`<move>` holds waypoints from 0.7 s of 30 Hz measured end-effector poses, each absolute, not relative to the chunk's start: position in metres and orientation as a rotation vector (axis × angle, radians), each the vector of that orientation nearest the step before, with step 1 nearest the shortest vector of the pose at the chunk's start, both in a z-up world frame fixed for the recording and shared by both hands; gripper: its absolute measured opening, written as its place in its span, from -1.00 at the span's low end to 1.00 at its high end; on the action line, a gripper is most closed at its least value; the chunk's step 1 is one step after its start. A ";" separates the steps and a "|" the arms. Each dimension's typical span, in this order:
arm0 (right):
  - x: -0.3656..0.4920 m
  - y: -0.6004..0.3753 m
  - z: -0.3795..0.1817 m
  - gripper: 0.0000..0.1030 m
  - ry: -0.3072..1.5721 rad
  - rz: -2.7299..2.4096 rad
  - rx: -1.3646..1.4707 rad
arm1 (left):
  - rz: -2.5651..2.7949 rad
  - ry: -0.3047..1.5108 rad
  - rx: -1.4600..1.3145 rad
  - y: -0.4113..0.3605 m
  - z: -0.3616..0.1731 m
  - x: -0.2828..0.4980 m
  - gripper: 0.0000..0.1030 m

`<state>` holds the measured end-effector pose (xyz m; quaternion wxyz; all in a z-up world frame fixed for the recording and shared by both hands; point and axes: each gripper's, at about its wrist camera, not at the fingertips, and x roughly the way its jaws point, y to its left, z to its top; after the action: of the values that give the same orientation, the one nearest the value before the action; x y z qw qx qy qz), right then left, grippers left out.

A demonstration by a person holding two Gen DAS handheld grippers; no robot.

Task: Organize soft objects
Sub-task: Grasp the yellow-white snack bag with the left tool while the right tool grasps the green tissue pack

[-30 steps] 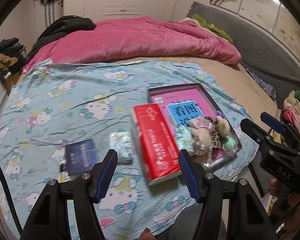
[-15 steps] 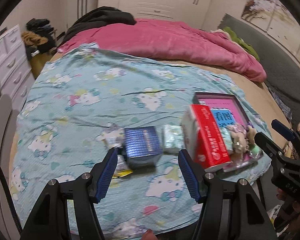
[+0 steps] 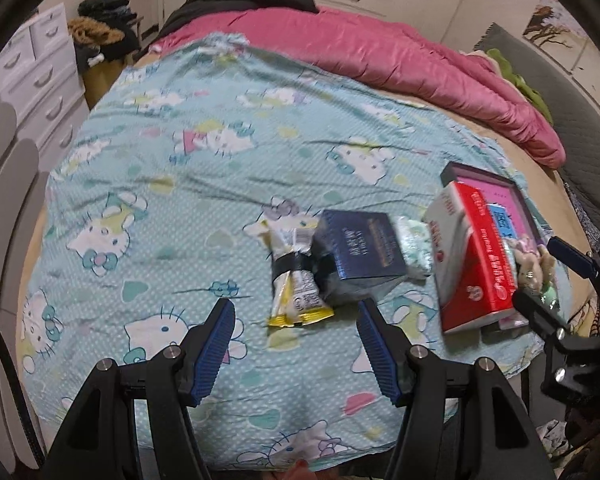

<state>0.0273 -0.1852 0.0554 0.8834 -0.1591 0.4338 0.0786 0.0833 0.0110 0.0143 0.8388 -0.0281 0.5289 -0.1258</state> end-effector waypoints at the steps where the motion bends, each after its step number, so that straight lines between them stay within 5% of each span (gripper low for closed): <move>1: 0.030 -0.183 0.050 0.56 0.910 0.177 -0.347 | -0.265 1.128 -0.066 0.012 0.010 0.086 0.22; 21: 0.097 -0.149 -0.066 0.56 1.101 0.421 -0.848 | -0.249 1.304 -0.181 0.014 -0.069 0.151 0.22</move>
<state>0.0966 -0.1491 -0.0662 0.7478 -0.3878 0.5033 0.1926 0.1507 0.0140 -0.0686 0.7839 -0.0837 0.6044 -0.1153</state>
